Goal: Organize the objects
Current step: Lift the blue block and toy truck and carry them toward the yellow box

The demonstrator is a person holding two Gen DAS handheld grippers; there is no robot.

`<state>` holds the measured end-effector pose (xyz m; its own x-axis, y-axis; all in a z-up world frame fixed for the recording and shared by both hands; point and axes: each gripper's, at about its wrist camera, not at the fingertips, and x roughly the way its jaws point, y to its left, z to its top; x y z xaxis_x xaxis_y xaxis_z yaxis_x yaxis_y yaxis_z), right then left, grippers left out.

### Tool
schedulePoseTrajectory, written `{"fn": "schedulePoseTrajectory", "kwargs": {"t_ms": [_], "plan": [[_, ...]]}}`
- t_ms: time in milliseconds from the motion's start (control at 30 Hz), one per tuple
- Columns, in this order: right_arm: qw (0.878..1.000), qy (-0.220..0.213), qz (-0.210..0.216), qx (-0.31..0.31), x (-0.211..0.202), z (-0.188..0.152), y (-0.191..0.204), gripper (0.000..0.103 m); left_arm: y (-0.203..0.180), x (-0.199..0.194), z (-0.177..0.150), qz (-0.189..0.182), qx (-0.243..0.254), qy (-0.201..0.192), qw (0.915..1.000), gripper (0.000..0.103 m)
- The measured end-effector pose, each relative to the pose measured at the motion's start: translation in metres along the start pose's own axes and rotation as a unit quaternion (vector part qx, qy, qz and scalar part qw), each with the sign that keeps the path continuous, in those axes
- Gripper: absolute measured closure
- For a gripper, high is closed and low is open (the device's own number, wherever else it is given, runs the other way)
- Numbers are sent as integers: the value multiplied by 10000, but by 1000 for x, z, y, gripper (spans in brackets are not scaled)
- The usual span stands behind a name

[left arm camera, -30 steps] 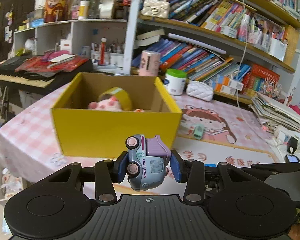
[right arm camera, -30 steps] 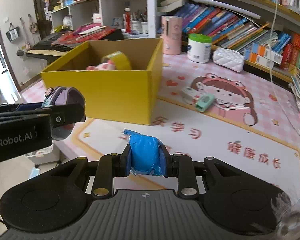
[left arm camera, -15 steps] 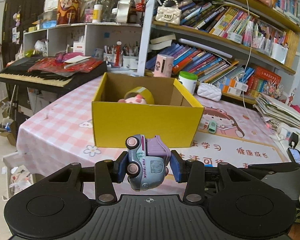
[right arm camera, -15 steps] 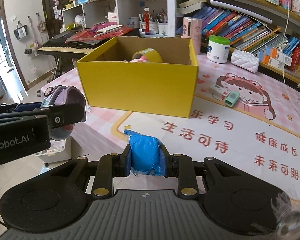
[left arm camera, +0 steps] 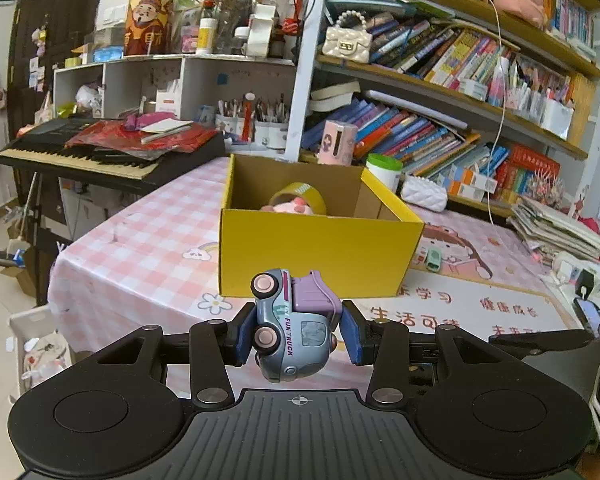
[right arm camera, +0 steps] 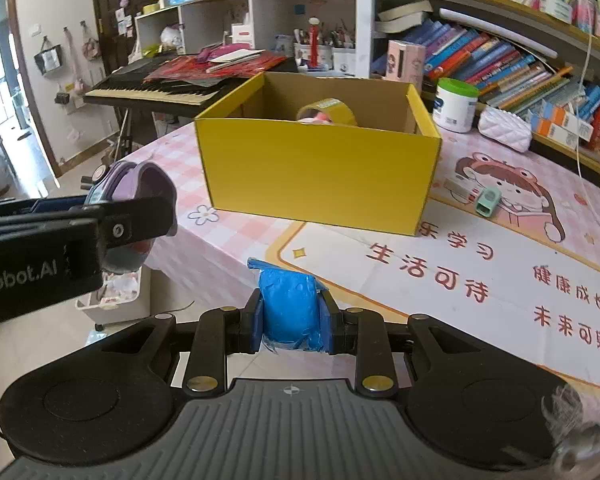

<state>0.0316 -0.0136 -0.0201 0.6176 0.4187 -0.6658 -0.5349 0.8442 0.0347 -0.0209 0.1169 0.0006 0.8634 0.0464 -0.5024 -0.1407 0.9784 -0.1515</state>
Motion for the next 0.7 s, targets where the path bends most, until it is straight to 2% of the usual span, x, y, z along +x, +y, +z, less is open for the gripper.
{"fn": "schedulePoseTrajectory", "kwargs": {"t_ms": [367, 567, 700], "plan": [[9999, -17, -68, -152, 6, 12, 4, 78, 6, 8, 9, -87, -75, -125, 9999, 61], [9990, -350, -286, 29, 14, 37, -10, 78, 7, 21, 29, -13, 14, -376, 9993, 61], [9970, -633, -421, 150, 23, 67, -27, 78, 8, 37, 50, 57, 14, -556, 9984, 61]]}}
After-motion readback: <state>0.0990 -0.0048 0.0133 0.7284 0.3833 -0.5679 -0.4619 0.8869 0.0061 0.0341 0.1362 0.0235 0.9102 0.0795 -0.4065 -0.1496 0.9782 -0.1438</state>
